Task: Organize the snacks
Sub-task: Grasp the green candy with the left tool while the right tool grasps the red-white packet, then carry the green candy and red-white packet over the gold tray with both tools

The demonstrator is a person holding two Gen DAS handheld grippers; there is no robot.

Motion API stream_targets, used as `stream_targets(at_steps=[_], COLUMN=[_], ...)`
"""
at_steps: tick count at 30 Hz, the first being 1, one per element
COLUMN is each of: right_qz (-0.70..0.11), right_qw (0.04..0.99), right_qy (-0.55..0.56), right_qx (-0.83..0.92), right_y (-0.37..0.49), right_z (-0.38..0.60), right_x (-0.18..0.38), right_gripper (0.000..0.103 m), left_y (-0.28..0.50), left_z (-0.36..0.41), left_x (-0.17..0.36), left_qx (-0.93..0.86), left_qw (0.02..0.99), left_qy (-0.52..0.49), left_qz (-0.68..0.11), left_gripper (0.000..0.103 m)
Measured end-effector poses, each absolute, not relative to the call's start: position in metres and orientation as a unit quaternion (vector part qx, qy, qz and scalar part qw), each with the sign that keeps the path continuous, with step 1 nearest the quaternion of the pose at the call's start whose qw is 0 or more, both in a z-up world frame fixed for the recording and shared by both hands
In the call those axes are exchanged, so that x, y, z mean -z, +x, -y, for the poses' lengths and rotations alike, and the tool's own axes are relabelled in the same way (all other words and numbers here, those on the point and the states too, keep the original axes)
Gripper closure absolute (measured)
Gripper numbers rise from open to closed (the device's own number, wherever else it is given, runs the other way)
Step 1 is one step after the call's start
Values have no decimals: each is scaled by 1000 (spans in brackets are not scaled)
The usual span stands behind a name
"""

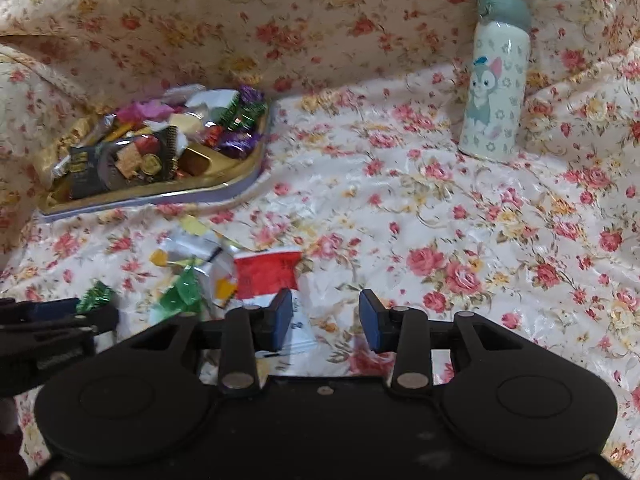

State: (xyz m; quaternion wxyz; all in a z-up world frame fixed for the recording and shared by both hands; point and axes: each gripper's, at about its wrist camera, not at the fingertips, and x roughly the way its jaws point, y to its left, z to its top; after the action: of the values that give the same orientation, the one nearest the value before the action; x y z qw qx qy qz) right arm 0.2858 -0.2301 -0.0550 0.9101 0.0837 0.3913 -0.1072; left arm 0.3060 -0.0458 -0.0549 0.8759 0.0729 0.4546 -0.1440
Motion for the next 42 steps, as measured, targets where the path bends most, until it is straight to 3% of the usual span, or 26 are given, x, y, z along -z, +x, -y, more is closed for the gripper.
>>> stream_targets(at_steps=[7, 21, 24, 26, 35, 42], right_qz=[-399, -412, -409, -409, -416, -408], right_qw=[910, 905, 907, 908, 903, 903], right_qy=[75, 29, 27, 29, 58, 97], right_qx=[84, 101, 98, 91, 87, 94], right_y=[294, 310, 307, 305, 286, 257], right_z=[216, 211, 212, 213, 225, 242], right_x=[62, 76, 75, 74, 67, 56], right_gripper=[44, 42, 44, 57, 61, 62], left_y=[306, 307, 308, 308, 308, 309], left_z=[46, 45, 45, 45, 42, 39], left_x=[55, 54, 54, 55, 54, 52], left_qx=[144, 144, 144, 144, 145, 148], left_qw=[876, 875, 875, 875, 875, 873], left_qy=[73, 69, 68, 67, 57, 56], left_qz=[-455, -457, -457, -458, -458, -462], left_gripper=[57, 57, 57, 57, 58, 77])
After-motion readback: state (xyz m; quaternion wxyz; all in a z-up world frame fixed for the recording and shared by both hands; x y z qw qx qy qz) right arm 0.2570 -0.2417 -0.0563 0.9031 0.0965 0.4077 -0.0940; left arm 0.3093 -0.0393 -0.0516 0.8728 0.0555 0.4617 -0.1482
